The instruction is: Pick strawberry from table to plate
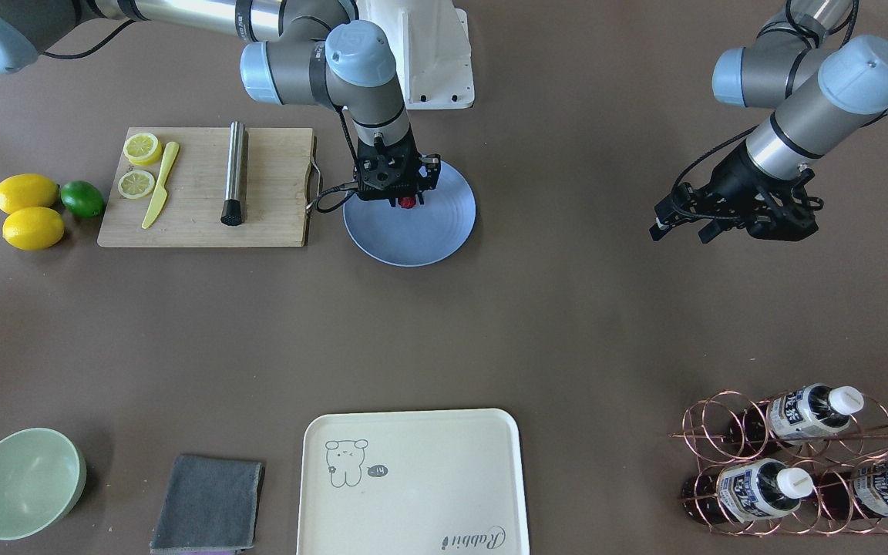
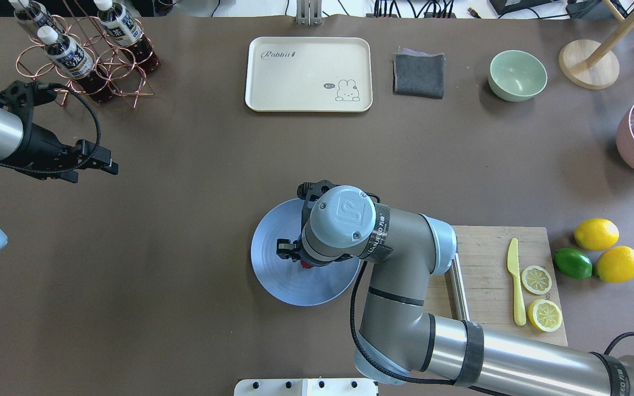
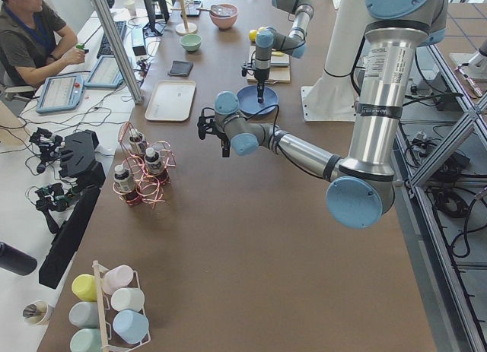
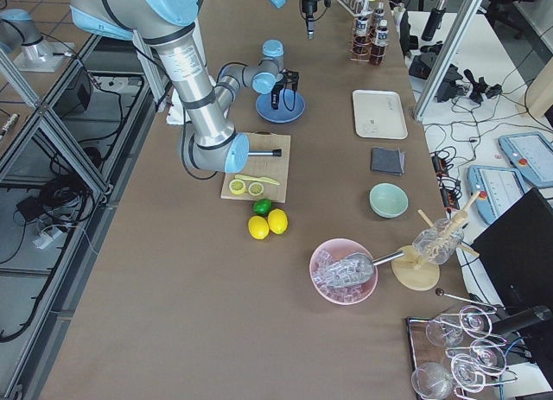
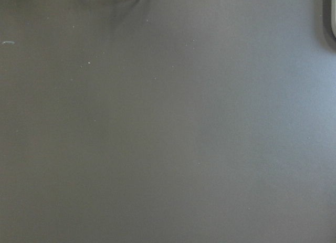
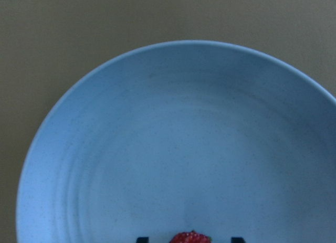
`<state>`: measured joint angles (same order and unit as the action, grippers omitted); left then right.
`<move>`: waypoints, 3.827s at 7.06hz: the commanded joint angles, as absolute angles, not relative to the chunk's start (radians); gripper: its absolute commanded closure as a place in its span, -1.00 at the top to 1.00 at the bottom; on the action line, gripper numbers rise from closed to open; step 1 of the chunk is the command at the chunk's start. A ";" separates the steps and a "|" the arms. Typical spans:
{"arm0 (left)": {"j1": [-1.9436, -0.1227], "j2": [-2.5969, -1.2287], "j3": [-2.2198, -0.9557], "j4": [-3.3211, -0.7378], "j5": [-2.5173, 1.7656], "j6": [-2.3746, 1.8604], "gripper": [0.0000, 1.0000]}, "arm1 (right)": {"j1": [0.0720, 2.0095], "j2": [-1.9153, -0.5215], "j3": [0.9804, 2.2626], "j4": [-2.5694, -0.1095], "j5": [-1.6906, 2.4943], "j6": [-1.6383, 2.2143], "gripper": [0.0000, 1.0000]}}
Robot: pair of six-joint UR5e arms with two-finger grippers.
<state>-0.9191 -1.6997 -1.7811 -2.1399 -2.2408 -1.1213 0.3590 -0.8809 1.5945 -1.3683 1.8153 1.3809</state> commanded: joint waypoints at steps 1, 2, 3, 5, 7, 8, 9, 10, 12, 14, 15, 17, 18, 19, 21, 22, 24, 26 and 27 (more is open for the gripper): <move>-0.919 -1.700 -1.782 -2.140 -2.241 -1.120 0.93 | 0.374 -0.879 1.609 -1.368 1.819 1.379 1.00; -0.926 -1.701 -1.784 -2.138 -2.241 -1.118 0.93 | 0.423 -0.887 1.665 -1.400 1.853 1.378 1.00; -0.942 -1.697 -1.781 -2.135 -2.240 -1.091 0.93 | 0.524 -0.903 1.745 -1.501 1.949 1.355 1.00; -1.090 -1.667 -1.821 -1.939 -2.243 -0.778 0.93 | 0.772 -1.099 1.898 -1.562 2.140 1.043 1.00; -1.318 -1.635 -1.836 -1.673 -2.310 -0.299 0.93 | 1.076 -1.320 1.907 -1.563 2.357 0.640 1.00; -1.435 -1.637 -1.832 -1.531 -2.318 -0.088 0.93 | 1.177 -1.421 1.882 -1.575 2.359 0.419 1.00; -1.519 -1.632 -1.818 -1.447 -2.316 0.064 0.93 | 1.303 -1.471 1.831 -1.670 2.359 0.124 1.00; -1.589 -1.631 -1.807 -1.434 -2.318 0.124 0.93 | 1.434 -1.479 1.756 -1.777 2.353 -0.173 1.00; -1.595 -1.609 -1.780 -1.442 -2.307 0.138 0.94 | 1.613 -1.467 1.543 -1.796 2.355 -0.474 1.00; -1.592 -1.569 -1.760 -1.528 -2.258 0.137 0.94 | 1.661 -1.466 1.528 -1.804 2.342 -0.526 1.00; -1.589 -1.548 -1.755 -1.532 -2.258 0.137 0.94 | 1.666 -1.466 1.528 -1.804 2.342 -0.526 1.00; -1.591 -1.548 -1.732 -1.531 -2.266 0.129 0.95 | 1.667 -1.467 1.526 -1.804 2.335 -0.526 1.00; -1.591 -1.545 -1.736 -1.531 -2.266 0.127 0.95 | 1.667 -1.465 1.526 -1.802 2.330 -0.526 1.00; -1.589 -1.545 -1.730 -1.531 -2.266 0.127 0.95 | 1.667 -1.465 1.525 -1.802 2.330 -0.525 1.00; -1.589 -1.545 -1.727 -1.531 -2.266 0.126 0.95 | 1.667 -1.465 1.525 -1.802 2.329 -0.525 1.00; -1.589 -1.545 -1.727 -1.531 -2.266 0.126 0.95 | 1.667 -1.463 1.525 -1.802 2.329 -0.525 1.00; -1.589 -1.545 -1.727 -1.531 -2.266 0.124 0.95 | 1.666 -1.462 1.526 -1.802 2.330 -0.523 1.00; -1.588 -1.545 -1.726 -1.531 -2.264 0.124 0.95 | 1.666 -1.462 1.528 -1.802 2.330 -0.520 1.00; -1.588 -1.545 -1.723 -1.531 -2.264 0.124 0.95 | 1.666 -1.462 1.529 -1.802 2.330 -0.520 1.00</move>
<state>-1.5880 -1.5447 -1.7248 -1.5309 -2.2643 0.1243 1.6659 -1.4620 1.5280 -1.8024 2.3301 -0.5208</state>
